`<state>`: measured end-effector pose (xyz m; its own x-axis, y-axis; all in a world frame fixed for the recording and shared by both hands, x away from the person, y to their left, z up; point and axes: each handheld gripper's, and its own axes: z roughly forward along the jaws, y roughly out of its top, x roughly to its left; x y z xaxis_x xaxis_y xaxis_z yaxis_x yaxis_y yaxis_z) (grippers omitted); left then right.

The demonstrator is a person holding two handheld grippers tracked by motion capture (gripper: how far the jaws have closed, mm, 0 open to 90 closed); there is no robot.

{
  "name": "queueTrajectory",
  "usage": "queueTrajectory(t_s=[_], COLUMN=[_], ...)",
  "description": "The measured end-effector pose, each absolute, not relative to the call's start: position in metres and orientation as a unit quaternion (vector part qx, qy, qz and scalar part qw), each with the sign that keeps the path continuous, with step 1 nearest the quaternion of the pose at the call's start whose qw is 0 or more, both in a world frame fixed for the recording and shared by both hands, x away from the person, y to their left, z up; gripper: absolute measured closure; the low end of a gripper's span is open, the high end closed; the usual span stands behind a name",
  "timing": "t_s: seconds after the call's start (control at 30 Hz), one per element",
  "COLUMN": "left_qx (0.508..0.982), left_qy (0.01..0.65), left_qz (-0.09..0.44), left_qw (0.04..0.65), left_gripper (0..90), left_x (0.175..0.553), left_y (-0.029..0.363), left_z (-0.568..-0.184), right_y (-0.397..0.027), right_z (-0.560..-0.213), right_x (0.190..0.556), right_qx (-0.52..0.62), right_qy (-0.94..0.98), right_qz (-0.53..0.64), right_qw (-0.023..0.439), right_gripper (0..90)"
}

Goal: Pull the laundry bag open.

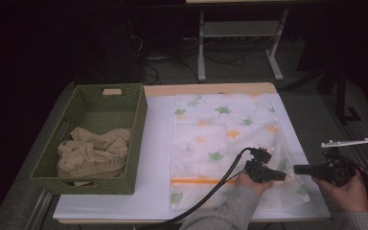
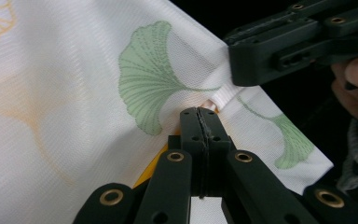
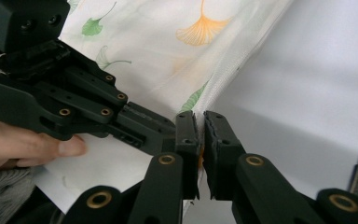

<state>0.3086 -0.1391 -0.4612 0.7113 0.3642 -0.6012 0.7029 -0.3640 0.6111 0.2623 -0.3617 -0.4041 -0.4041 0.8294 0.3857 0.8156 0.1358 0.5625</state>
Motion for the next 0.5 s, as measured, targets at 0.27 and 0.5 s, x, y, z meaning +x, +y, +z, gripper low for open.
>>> queueTrajectory(t_s=[0.27,0.5], left_qx=[0.818,0.819], left_qy=[0.350,0.352], left_qz=[-0.178,-0.182], left_qw=[0.420,0.414], left_gripper=[89.7,89.8], left_x=[0.309,0.309], left_y=[-0.142,-0.142], left_z=[-0.471,-0.471], right_y=[-0.364,-0.370], right_z=[-0.419,-0.435], right_x=[0.266,0.270], right_qx=[0.562,0.597], right_qy=[0.750,0.740], right_qz=[0.346,0.302], right_qw=[-0.034,-0.073], right_gripper=[67.3,59.1])
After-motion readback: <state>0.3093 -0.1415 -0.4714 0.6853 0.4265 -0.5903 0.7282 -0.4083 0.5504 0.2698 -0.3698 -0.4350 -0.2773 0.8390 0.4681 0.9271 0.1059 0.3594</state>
